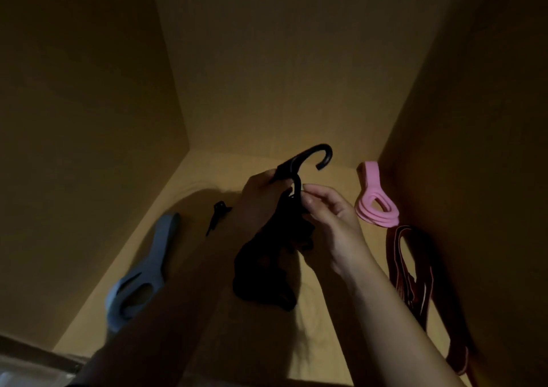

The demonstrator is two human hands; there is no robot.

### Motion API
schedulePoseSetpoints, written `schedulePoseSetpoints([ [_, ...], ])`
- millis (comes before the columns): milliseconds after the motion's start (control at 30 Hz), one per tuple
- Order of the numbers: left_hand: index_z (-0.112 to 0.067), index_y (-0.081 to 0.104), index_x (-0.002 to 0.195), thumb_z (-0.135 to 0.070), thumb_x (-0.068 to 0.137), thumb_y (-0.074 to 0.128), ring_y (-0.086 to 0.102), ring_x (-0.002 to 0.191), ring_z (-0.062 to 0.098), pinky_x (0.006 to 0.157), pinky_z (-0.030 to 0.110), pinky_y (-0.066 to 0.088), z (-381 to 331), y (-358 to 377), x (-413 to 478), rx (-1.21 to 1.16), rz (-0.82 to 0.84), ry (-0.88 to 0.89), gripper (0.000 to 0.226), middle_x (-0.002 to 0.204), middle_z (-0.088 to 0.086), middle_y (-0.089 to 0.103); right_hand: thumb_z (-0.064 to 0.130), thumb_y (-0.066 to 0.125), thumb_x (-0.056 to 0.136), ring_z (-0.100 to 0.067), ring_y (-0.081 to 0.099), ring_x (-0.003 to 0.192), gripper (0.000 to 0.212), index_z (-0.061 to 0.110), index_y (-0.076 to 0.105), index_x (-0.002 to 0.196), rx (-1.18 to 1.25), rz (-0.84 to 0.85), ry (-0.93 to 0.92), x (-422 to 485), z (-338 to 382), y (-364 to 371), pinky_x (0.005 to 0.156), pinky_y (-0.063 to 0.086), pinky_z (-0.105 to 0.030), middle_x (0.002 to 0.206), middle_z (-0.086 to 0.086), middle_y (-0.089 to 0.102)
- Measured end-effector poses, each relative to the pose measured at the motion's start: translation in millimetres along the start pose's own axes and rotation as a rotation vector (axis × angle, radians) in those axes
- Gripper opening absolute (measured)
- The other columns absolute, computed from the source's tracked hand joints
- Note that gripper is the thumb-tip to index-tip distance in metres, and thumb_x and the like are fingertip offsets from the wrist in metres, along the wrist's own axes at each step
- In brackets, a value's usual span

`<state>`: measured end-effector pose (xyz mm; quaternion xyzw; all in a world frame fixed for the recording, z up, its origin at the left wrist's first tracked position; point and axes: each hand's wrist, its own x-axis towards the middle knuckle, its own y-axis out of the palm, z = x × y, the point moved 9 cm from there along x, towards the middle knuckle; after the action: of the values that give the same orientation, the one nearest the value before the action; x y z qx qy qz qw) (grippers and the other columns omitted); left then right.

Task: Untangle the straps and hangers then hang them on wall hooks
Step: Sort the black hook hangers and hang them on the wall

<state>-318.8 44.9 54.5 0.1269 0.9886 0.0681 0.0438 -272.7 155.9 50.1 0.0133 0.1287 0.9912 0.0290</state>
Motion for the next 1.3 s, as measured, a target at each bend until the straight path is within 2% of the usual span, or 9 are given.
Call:
schedulePoseSetpoints([
  [200,-0.012,0.061,0.101,-0.019,0.093,0.046,0.063,0.102,0.026,0.092,0.035,0.046,-18,-8,8,-0.183,0.000,-0.070,0.018,0.105,0.010,0.066,0.006,0.058,0.087,0.005,0.056,0.088,0.036,0.018,0.051,0.119,-0.407,0.103,-0.078,14,6,22,0.077,0.050,-0.015,0.095,0.014,0.054],
  [367,-0.007,0.059,0.087,-0.022,0.098,0.038,0.060,0.053,0.017,0.069,0.033,0.046,-34,-15,13,-0.244,-0.103,-0.034,0.027,0.048,-0.001,0.053,0.012,0.054,0.090,-0.019,0.049,0.111,0.023,0.014,0.059,0.112,-0.729,-0.046,-0.141,28,12,10,0.080,0.035,-0.020,0.105,0.004,0.050],
  [533,-0.010,0.055,0.080,-0.031,0.098,0.036,0.045,0.047,0.013,0.063,0.030,0.045,-72,-6,21,-0.432,-0.057,-0.053,0.033,0.043,-0.005,0.040,0.026,0.063,0.085,-0.015,0.030,0.129,0.047,0.020,0.048,0.129,-0.823,0.141,-0.169,38,41,45,0.090,0.025,-0.018,0.138,0.000,0.036],
  [700,-0.011,0.055,0.072,-0.032,0.096,0.036,0.035,0.042,0.008,0.042,0.018,0.035,-122,2,29,-0.841,0.002,-0.002,0.037,0.046,-0.007,0.035,0.031,0.073,0.076,-0.007,0.054,0.105,0.054,0.022,0.049,0.123,-0.604,0.372,-0.062,42,44,91,0.077,0.043,-0.016,0.117,0.006,0.056],
  [800,-0.012,0.052,0.068,-0.033,0.097,0.035,0.032,0.035,0.007,0.035,0.015,0.027,-134,-3,35,-0.987,-0.015,0.006,0.040,0.041,-0.007,0.034,0.016,0.060,0.086,-0.014,0.059,0.079,0.002,0.015,0.061,0.085,-0.391,0.255,-0.049,49,53,92,0.075,0.048,-0.021,0.081,-0.002,0.063],
  [900,-0.013,0.051,0.067,-0.034,0.097,0.036,0.029,0.033,0.006,0.033,0.016,0.023,-124,-22,39,-1.021,-0.132,0.009,0.040,0.041,-0.008,0.033,0.014,0.050,0.089,-0.015,0.055,0.064,0.013,0.014,0.061,0.084,-0.169,0.141,-0.027,54,72,82,0.074,0.044,-0.031,0.061,0.000,0.052],
  [967,-0.012,0.051,0.068,-0.033,0.097,0.038,0.029,0.033,0.006,0.033,0.016,0.025,-113,-31,39,-1.018,-0.208,-0.003,0.037,0.040,-0.007,0.034,0.016,0.051,0.089,-0.011,0.051,0.056,0.011,0.013,0.061,0.085,-0.196,0.105,-0.059,55,88,81,0.062,0.042,-0.026,0.060,0.001,0.052],
  [1100,-0.011,0.054,0.076,-0.023,0.095,0.047,0.036,0.041,0.007,0.054,0.019,0.042,-93,-38,32,-0.901,-0.309,-0.047,0.024,0.042,-0.004,0.040,0.005,0.058,0.084,-0.018,0.062,0.083,0.016,0.017,0.059,0.094,-0.144,-0.012,-0.078,64,118,76,0.064,0.050,-0.024,0.094,-0.007,0.064],
  [1300,-0.018,0.064,0.097,-0.039,0.084,0.060,0.064,0.093,0.022,0.086,0.036,0.050,-103,-21,17,-0.229,-0.145,0.120,0.025,0.096,0.009,0.067,-0.003,0.057,0.081,-0.023,0.055,0.105,0.038,0.021,0.058,0.112,0.011,-0.006,-0.037,72,141,76,0.082,0.052,-0.033,0.108,-0.006,0.056],
])
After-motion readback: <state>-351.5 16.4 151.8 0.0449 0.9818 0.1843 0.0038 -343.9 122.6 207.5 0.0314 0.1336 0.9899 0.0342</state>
